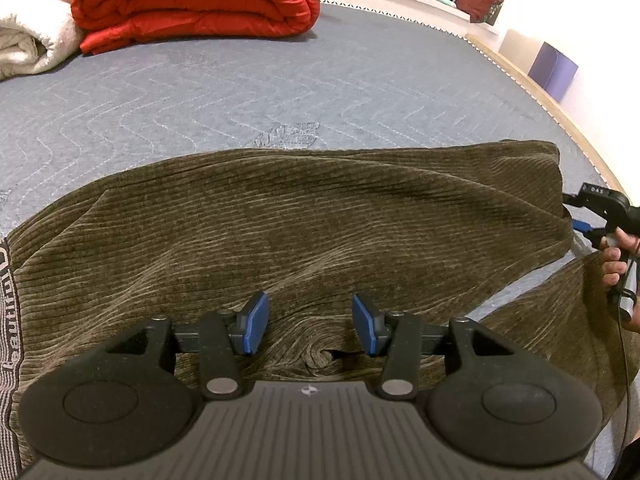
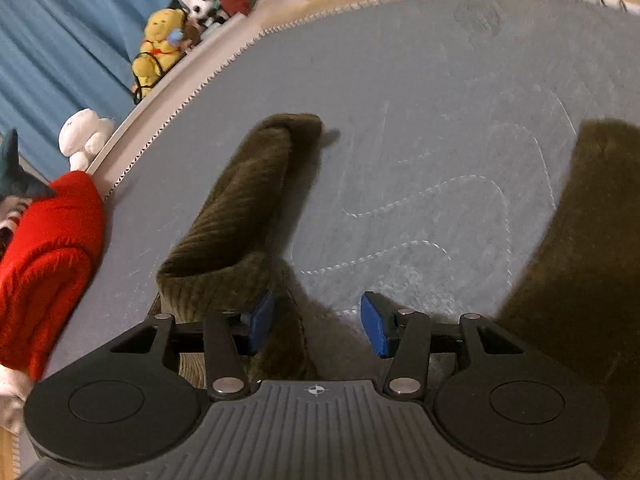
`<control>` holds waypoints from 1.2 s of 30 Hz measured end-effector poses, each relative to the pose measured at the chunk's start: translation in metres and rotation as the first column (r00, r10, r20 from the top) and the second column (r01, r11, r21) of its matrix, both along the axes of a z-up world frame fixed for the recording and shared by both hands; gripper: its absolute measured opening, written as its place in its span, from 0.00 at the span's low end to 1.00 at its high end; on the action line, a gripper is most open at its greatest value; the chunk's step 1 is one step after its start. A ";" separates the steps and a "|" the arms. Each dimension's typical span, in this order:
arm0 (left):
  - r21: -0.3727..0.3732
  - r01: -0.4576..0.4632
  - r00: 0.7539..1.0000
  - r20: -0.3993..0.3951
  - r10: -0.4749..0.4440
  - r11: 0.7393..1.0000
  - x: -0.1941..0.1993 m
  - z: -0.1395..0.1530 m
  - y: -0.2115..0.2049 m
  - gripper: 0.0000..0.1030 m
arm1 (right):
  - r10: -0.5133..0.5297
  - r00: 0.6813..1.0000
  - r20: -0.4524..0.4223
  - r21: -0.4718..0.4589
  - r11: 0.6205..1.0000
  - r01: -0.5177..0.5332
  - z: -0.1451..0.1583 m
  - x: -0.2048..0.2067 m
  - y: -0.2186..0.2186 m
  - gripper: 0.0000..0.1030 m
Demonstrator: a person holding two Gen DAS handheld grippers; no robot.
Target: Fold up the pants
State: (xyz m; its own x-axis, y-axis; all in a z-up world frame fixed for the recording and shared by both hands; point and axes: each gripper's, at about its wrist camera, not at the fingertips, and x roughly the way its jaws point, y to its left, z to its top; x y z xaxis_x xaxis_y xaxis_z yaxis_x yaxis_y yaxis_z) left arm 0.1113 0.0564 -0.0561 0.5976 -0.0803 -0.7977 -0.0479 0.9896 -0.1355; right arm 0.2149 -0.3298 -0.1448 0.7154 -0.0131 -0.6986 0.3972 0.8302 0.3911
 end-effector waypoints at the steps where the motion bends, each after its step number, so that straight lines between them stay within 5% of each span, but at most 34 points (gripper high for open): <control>1: -0.002 -0.003 1.000 0.002 0.003 1.000 0.000 0.001 0.001 0.51 | 0.032 0.999 0.008 0.008 0.999 -0.032 0.000 0.002 0.006 0.52; 11: -0.007 0.000 1.000 0.004 0.000 1.000 0.001 0.000 0.002 0.52 | 0.259 0.963 0.080 0.032 0.965 -0.262 0.011 -0.007 0.056 0.51; 14: -0.006 0.000 1.000 0.002 0.000 1.000 0.001 -0.001 0.001 0.52 | 0.350 0.931 0.103 0.047 0.933 -0.356 0.013 -0.007 0.070 0.60; 16: -0.004 0.001 1.000 0.000 -0.001 1.000 0.001 -0.002 0.000 0.53 | 0.379 0.921 0.087 0.048 0.922 -0.384 0.011 -0.007 0.073 0.76; 20: 0.000 0.004 1.000 -0.005 -0.004 1.000 0.002 -0.003 -0.001 0.53 | 0.379 0.924 0.059 0.096 0.919 -0.383 0.004 0.002 0.073 0.77; 21: 0.000 0.003 1.000 -0.005 -0.003 1.000 0.002 -0.003 -0.001 0.53 | 0.377 0.924 0.061 0.099 0.919 -0.381 0.004 0.003 0.072 0.64; 22: 0.000 0.001 1.000 -0.005 -0.001 1.000 0.002 -0.003 -0.001 0.53 | 0.372 0.926 0.061 0.096 0.922 -0.376 0.006 0.003 0.071 0.29; 23: -0.001 -0.001 1.000 -0.004 0.001 1.000 0.002 -0.003 0.000 0.53 | 0.355 0.933 0.064 0.091 0.929 -0.360 0.008 0.007 0.068 0.12; 27: -0.005 0.002 1.000 0.003 -0.002 1.000 0.002 -0.001 0.001 0.53 | 0.190 0.957 0.218 0.013 0.980 -0.197 0.046 -0.005 0.054 0.10; 29: -0.002 0.003 1.000 -0.001 -0.003 1.000 0.003 -0.003 0.002 0.53 | 0.181 0.926 0.330 -0.105 0.982 -0.154 0.079 -0.021 0.064 0.10; 31: 0.002 0.001 1.000 -0.007 -0.001 1.000 0.004 -0.005 0.001 0.53 | 0.238 0.891 0.387 -0.303 0.945 -0.120 0.100 -0.039 0.090 0.10; 32: 0.003 0.002 1.000 -0.008 -0.002 1.000 0.005 -0.005 0.001 0.53 | 0.271 0.889 0.370 -0.390 0.914 -0.116 0.102 -0.043 0.101 0.11; 34: 0.002 0.004 1.000 -0.007 -0.004 1.000 0.005 -0.005 0.000 0.53 | 0.273 0.937 0.219 -0.486 0.863 -0.138 0.092 -0.035 0.114 0.16; 36: 0.002 0.009 1.000 -0.004 -0.009 1.000 0.005 -0.005 -0.001 0.53 | 0.222 0.974 0.044 -0.387 0.903 -0.188 0.069 -0.021 0.101 0.29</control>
State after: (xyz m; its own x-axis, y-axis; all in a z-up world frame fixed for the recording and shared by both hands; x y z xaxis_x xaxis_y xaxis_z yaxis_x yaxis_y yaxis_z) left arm 0.1158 0.0550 -0.0606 0.5935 -0.0837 -0.8004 -0.0395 0.9903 -0.1329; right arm 0.1942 -0.2291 -0.0763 0.7868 -0.1104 -0.6072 0.1815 0.9818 0.0567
